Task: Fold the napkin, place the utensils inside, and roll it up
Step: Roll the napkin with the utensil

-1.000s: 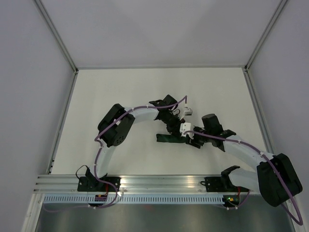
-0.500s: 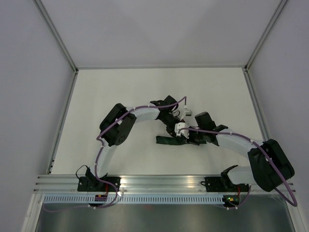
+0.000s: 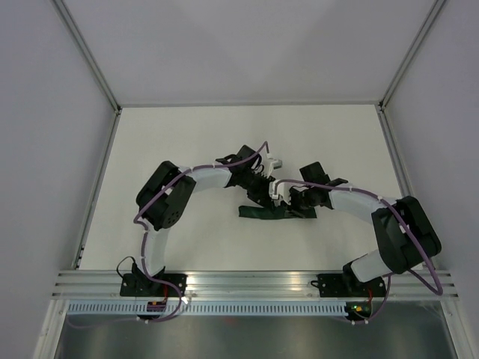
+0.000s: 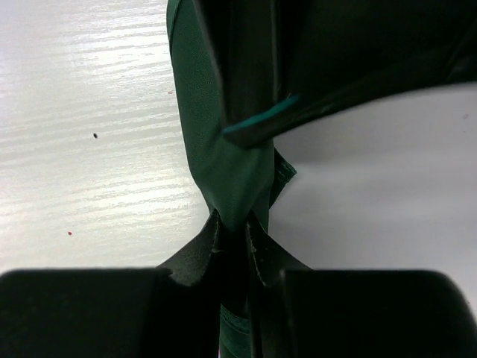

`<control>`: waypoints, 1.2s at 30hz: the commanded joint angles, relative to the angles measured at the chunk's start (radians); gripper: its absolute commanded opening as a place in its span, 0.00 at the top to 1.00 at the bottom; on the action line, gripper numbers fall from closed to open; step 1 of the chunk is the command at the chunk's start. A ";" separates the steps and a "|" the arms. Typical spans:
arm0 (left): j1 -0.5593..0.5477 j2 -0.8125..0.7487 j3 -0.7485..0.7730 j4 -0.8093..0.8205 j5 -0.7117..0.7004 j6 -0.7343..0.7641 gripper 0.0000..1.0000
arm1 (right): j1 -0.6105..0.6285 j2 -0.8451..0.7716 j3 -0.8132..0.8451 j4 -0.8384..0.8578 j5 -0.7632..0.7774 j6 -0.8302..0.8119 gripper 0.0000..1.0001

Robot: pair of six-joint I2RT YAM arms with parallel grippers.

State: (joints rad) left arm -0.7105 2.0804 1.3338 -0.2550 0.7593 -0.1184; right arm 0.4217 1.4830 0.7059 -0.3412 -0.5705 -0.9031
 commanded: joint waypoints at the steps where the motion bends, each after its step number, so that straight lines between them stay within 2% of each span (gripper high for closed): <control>1: 0.037 -0.114 -0.056 0.140 -0.081 -0.104 0.66 | -0.037 0.066 0.042 -0.146 -0.043 -0.068 0.99; 6: 0.055 -0.233 -0.162 0.236 -0.126 -0.121 0.65 | -0.061 0.160 0.124 -0.261 -0.077 -0.121 0.99; 11: 0.065 -0.379 -0.344 0.429 -0.253 -0.144 0.63 | -0.073 0.299 0.257 -0.402 -0.088 -0.158 0.99; 14: 0.063 -0.468 -0.429 0.486 -0.334 -0.133 0.60 | -0.084 0.378 0.331 -0.442 -0.077 -0.151 0.99; 16: 0.056 -0.525 -0.481 0.502 -0.386 -0.086 0.59 | -0.089 0.425 0.377 -0.444 -0.066 -0.122 0.99; 22: -0.078 -0.626 -0.603 0.588 -0.609 0.104 0.55 | -0.093 0.519 0.484 -0.489 -0.052 -0.076 0.99; 28: -0.291 -0.574 -0.607 0.617 -0.827 0.362 0.53 | -0.097 0.600 0.570 -0.536 -0.055 -0.053 0.99; 36: -0.415 -0.389 -0.584 0.704 -0.966 0.655 0.50 | -0.104 0.681 0.646 -0.581 -0.063 -0.045 0.99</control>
State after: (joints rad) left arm -1.0973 1.6241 0.7246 0.3683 -0.1074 0.3424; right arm 0.3119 2.0750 1.3548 -1.0397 -0.7696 -0.9108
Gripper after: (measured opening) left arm 0.496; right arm 0.177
